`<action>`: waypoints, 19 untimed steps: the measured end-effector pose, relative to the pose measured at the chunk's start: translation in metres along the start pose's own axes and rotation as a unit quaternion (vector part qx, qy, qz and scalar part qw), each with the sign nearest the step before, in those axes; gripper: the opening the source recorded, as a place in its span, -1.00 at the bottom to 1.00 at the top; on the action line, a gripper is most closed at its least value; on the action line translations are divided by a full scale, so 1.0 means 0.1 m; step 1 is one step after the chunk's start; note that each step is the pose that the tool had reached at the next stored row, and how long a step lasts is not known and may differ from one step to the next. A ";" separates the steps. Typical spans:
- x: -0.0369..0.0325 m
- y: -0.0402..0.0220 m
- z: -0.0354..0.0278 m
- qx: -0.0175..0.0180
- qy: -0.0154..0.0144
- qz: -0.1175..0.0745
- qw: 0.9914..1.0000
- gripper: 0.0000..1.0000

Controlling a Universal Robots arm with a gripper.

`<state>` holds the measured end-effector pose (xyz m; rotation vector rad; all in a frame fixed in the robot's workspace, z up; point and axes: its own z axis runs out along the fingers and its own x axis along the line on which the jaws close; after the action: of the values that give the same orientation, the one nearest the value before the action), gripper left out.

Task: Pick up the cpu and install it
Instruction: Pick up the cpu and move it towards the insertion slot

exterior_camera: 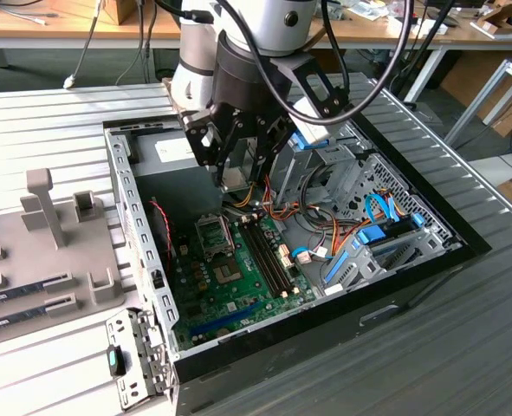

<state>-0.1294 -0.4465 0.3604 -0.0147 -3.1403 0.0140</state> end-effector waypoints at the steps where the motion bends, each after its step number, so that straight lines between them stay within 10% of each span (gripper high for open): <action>1: 0.000 -0.003 0.001 0.000 0.000 0.000 1.000 -0.06; 19: 0.000 -0.054 0.054 0.002 0.000 0.000 1.000 -0.06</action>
<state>-0.1294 -0.4520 0.3550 -0.0148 -3.1402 0.0188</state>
